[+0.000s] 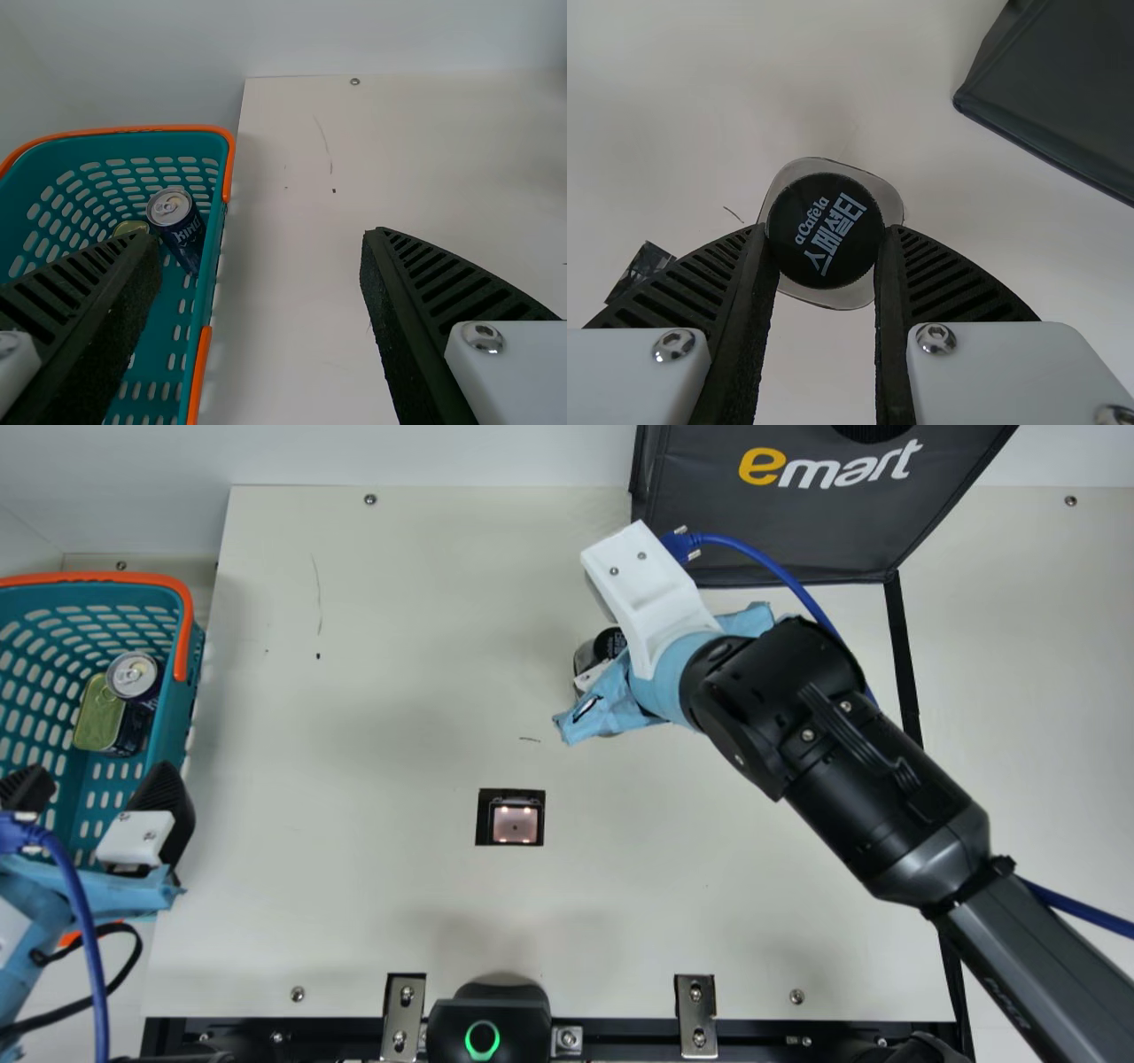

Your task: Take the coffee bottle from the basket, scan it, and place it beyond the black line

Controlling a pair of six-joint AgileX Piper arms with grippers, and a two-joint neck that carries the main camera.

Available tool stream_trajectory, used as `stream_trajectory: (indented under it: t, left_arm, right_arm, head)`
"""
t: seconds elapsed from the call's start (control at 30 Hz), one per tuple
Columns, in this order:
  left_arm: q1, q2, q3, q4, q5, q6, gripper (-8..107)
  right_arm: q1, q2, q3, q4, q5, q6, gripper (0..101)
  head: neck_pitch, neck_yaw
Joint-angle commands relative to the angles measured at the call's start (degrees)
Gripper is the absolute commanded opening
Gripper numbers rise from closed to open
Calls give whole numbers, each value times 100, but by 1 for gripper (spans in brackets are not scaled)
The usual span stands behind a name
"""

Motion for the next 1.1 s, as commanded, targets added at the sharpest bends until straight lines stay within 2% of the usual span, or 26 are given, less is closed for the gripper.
stream_trajectory:
  t: [0.0, 0.33, 0.73, 1.07]
  left_arm:
    - [0, 0, 0, 0, 0, 0, 90]
    - [0, 0, 0, 0, 0, 0, 90]
    - [0, 0, 0, 0, 0, 0, 90]
    - [0, 0, 0, 0, 0, 0, 90]
  right_arm:
    - [-8, -5, -21, -5, -8, -13, 0]
    - [-7, -27, -85, -16, -3, -20, 0]
    - [-140, -64, -155, -48, 38, -38, 0]
    - [-542, -141, -184, -52, 110, -139, 0]
  head:
    - [-148, -457]
    - [-148, -1789]
    - [-148, -1789]
    - [-148, -1789]
